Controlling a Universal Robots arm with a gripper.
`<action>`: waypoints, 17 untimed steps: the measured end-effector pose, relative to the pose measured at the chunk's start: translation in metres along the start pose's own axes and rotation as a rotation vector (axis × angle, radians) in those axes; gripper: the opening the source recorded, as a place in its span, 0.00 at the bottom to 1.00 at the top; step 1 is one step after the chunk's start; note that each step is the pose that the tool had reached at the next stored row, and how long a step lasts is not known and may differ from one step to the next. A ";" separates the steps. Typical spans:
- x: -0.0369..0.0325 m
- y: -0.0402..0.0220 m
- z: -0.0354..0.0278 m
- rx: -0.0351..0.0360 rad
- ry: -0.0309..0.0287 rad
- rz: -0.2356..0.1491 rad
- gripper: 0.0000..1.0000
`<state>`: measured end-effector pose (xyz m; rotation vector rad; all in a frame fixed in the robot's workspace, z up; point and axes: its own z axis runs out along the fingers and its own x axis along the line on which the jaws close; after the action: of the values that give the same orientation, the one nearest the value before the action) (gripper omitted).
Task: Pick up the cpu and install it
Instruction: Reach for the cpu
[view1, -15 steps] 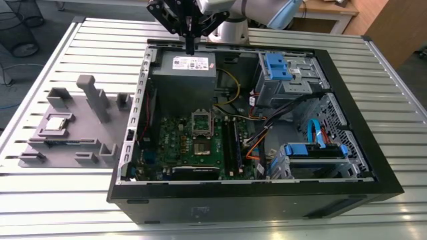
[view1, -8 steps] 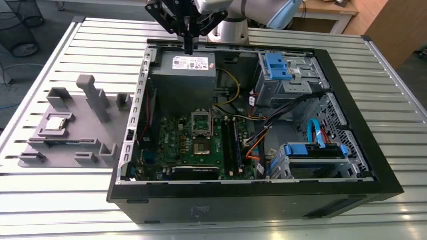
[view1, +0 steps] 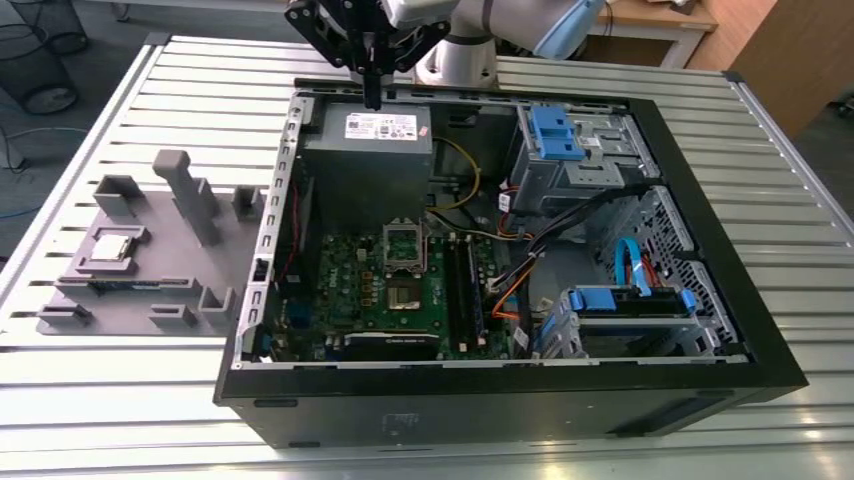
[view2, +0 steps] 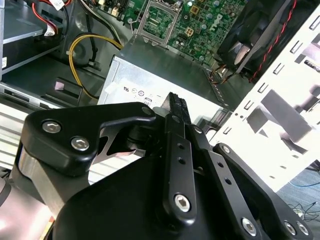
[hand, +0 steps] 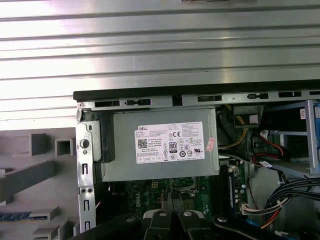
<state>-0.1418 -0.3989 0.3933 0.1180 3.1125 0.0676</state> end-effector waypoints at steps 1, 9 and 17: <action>0.0001 0.0000 0.0000 0.0000 0.0000 0.000 0.10; 0.0033 -0.0003 0.0000 -0.0014 0.0000 0.000 0.10; 0.0095 -0.0007 -0.0002 -0.0031 0.0002 0.000 0.10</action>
<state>-0.1513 -0.3989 0.3933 0.1181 3.1125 0.0725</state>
